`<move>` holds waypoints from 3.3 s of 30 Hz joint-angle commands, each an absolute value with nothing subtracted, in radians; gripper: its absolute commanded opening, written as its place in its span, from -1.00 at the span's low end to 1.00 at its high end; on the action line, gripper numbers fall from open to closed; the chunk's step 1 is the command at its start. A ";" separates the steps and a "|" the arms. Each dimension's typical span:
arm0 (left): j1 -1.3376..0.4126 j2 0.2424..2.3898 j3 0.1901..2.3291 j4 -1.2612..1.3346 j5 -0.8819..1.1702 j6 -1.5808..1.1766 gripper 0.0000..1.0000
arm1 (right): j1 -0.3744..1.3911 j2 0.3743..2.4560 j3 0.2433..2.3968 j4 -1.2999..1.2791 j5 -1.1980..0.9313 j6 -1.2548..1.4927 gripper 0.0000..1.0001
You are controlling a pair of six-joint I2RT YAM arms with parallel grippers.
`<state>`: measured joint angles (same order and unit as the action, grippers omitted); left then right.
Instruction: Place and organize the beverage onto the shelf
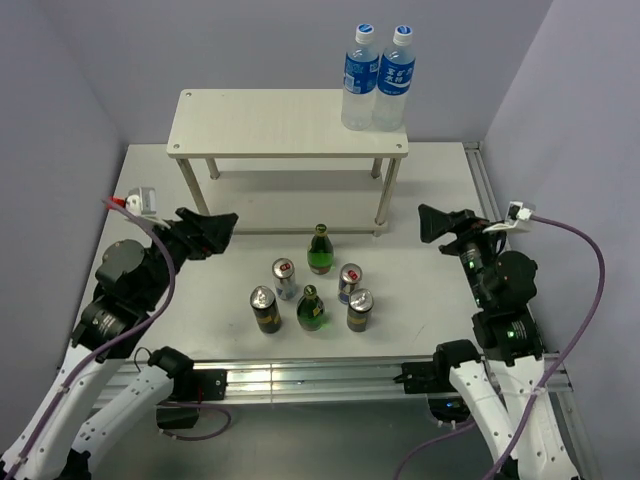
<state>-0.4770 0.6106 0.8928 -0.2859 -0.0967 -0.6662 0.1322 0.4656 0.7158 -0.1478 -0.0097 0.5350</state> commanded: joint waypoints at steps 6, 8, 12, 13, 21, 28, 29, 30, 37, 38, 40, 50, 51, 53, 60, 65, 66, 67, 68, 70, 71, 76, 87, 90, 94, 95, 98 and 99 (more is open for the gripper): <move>-0.737 0.569 0.760 -0.390 -0.305 -0.793 0.89 | 0.195 0.227 0.718 -0.307 -0.141 0.641 1.00; -0.930 0.622 0.764 -0.443 -0.550 -0.863 0.91 | 0.195 0.274 0.759 -0.416 -0.094 0.620 1.00; -1.432 0.956 1.011 -0.680 -1.148 -1.070 0.95 | 0.195 0.350 0.801 -0.541 0.081 0.583 1.00; -1.603 1.033 1.079 -0.790 -1.275 -1.250 0.96 | 0.195 0.347 0.798 -0.540 0.089 0.580 1.00; -1.809 1.557 1.419 -1.367 -1.315 -1.765 0.99 | 0.196 0.324 0.733 -0.532 0.074 0.560 1.00; -1.850 1.608 1.292 -1.271 -1.266 -1.870 0.99 | 0.196 0.304 0.673 -0.515 0.064 0.555 1.00; -1.847 1.600 1.216 -1.214 -1.264 -1.847 0.99 | 0.196 0.304 0.667 -0.514 0.058 0.555 1.00; -1.832 1.580 1.180 -1.084 -1.246 -1.762 0.99 | 0.196 0.301 0.657 -0.506 0.057 0.558 1.00; -1.718 1.451 0.835 -0.363 -1.144 -1.231 0.98 | 0.196 0.291 0.632 -0.502 0.054 0.558 1.00; -1.710 1.456 0.822 -0.335 -1.140 -1.223 0.99 | 0.196 0.291 0.632 -0.503 0.052 0.560 1.00; -1.674 1.465 0.784 -0.264 -1.114 -1.145 0.99 | 0.196 0.291 0.630 -0.502 0.049 0.560 1.00; -1.562 1.577 0.707 0.109 -1.062 -0.976 0.97 | 0.196 0.299 0.604 -0.479 0.045 0.566 0.99; -1.556 1.585 0.703 0.135 -1.057 -0.962 0.97 | 0.196 0.298 0.603 -0.477 0.044 0.565 0.99; -1.536 1.621 0.689 0.178 -1.042 -0.940 0.97 | 0.195 0.302 0.600 -0.474 0.044 0.566 0.99; -1.482 1.755 0.739 0.210 -1.049 -0.917 0.96 | 0.196 0.302 0.597 -0.471 0.041 0.560 0.99; -1.457 1.793 0.736 0.261 -1.060 -0.878 0.96 | 0.196 0.296 0.594 -0.465 0.032 0.558 0.99; -1.451 1.796 0.738 0.256 -1.074 -0.887 0.95 | 0.196 0.296 0.591 -0.466 0.031 0.557 0.99; -1.447 1.801 0.732 0.264 -1.074 -0.885 0.95 | 0.196 0.296 0.592 -0.465 0.031 0.555 0.99; -1.439 1.802 0.729 0.293 -1.069 -0.861 0.95 | 0.196 0.296 0.592 -0.463 0.029 0.555 0.99; -1.430 1.816 0.735 0.288 -1.078 -0.864 0.95 | 0.196 0.298 0.591 -0.463 0.028 0.555 0.99; -1.427 1.819 0.738 0.291 -1.081 -0.856 0.95 | 0.196 0.298 0.591 -0.462 0.028 0.554 0.99; -1.427 1.818 0.736 0.299 -1.117 -0.868 0.95 | 0.196 0.305 0.577 -0.451 0.018 0.554 0.99; -1.425 1.813 0.710 0.422 -1.236 -0.796 0.96 | 0.195 0.324 0.574 -0.439 0.005 0.545 0.98; -1.414 1.835 0.706 0.465 -1.239 -0.772 0.92 | 0.196 0.325 0.575 -0.440 0.005 0.543 0.98; -1.384 1.858 0.696 0.535 -1.230 -0.732 0.66 | 0.196 0.327 0.575 -0.440 -0.020 0.540 0.97; -1.378 1.862 0.693 0.564 -1.226 -0.720 0.55 | 0.196 0.330 0.575 -0.442 -0.020 0.541 0.97; -1.361 1.879 0.701 0.571 -1.220 -0.706 -0.01 | 0.196 0.330 0.577 -0.442 -0.018 0.540 0.97; -1.359 1.881 0.706 0.557 -1.223 -0.709 -0.19 | 0.196 0.330 0.578 -0.442 -0.018 0.541 0.97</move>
